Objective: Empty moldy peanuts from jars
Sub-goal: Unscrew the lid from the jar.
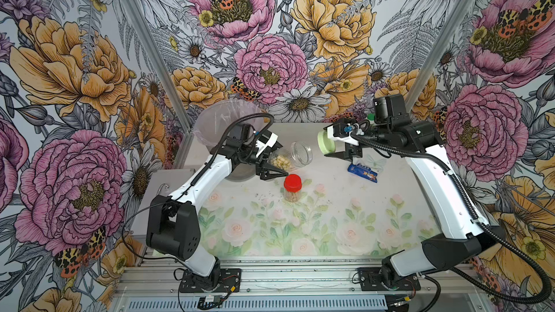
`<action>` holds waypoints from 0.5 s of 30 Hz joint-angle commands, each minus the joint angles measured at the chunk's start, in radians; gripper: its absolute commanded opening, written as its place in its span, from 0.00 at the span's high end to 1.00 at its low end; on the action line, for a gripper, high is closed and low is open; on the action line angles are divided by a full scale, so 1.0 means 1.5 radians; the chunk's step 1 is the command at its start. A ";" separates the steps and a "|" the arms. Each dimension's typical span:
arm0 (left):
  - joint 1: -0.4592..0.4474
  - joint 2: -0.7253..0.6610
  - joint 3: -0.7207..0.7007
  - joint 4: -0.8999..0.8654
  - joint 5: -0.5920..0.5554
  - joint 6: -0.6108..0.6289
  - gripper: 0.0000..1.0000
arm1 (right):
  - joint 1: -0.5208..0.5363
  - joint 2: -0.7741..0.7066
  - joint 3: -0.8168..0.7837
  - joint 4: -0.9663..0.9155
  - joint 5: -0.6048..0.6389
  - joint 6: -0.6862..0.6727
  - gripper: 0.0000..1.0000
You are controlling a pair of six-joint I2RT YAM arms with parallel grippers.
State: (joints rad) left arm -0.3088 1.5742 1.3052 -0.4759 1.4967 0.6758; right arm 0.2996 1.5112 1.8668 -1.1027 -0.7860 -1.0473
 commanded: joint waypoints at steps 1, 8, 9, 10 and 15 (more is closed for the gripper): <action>0.006 -0.031 0.034 0.005 0.011 -0.012 1.00 | -0.035 0.046 -0.017 0.048 -0.047 0.079 0.34; -0.005 -0.029 0.065 0.005 -0.047 -0.032 1.00 | -0.113 0.136 -0.075 0.213 -0.030 0.304 0.37; -0.008 -0.028 0.070 0.005 -0.056 -0.035 1.00 | -0.116 0.147 -0.081 0.234 -0.011 0.332 0.37; -0.011 -0.027 0.074 0.006 -0.066 -0.037 1.00 | -0.118 0.159 -0.080 0.240 0.004 0.348 0.36; -0.033 -0.007 0.099 0.007 -0.124 -0.049 1.00 | -0.139 0.219 -0.081 0.305 0.052 0.475 0.36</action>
State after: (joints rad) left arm -0.3389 1.5738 1.4021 -0.4862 1.3533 0.6224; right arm 0.1036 1.8156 1.7397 -0.7689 -0.7521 -0.5106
